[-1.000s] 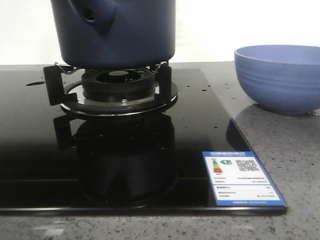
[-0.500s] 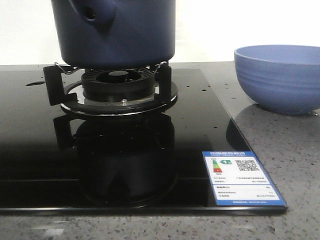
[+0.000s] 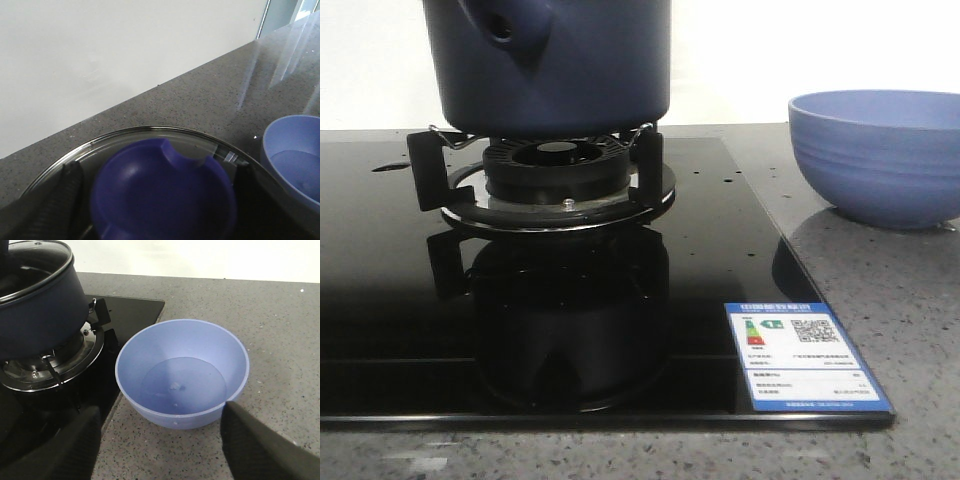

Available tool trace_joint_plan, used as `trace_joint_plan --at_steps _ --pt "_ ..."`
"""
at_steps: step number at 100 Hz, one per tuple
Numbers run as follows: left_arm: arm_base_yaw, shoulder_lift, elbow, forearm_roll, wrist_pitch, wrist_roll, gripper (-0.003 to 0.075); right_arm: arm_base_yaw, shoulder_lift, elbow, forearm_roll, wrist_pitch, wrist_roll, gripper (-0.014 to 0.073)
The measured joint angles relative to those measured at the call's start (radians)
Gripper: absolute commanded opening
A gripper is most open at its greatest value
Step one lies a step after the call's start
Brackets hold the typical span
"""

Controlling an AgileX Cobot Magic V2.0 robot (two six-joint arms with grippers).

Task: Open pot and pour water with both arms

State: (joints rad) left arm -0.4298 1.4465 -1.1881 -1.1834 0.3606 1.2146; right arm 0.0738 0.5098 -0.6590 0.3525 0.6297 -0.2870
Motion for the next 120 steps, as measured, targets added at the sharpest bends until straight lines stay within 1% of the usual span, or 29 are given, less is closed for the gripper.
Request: trace_joint_plan --at_steps 20,29,44,56,99,120 --pt "0.0 0.004 0.0 0.0 0.003 0.0 0.0536 0.0 0.0 0.0 0.0 0.0 -0.001 0.046" --pt "0.0 0.004 0.0 0.002 0.003 0.0 0.0503 0.0 0.0 0.0 0.0 0.0 -0.001 0.046" --pt "0.0 0.004 0.0 0.002 0.003 0.0 0.0425 0.0 0.0 0.0 0.0 0.0 -0.001 0.046" --pt "0.0 0.004 0.0 0.003 0.006 0.0 0.0388 0.0 0.0 0.0 0.0 0.0 -0.001 0.046" --pt "0.0 -0.002 0.0 0.006 0.007 0.0 0.0387 0.0 0.0 0.0 0.0 0.0 -0.003 0.046" --pt "0.011 -0.059 -0.003 0.012 0.004 0.0 0.0388 0.0 0.01 -0.002 0.0 0.004 -0.003 0.046"
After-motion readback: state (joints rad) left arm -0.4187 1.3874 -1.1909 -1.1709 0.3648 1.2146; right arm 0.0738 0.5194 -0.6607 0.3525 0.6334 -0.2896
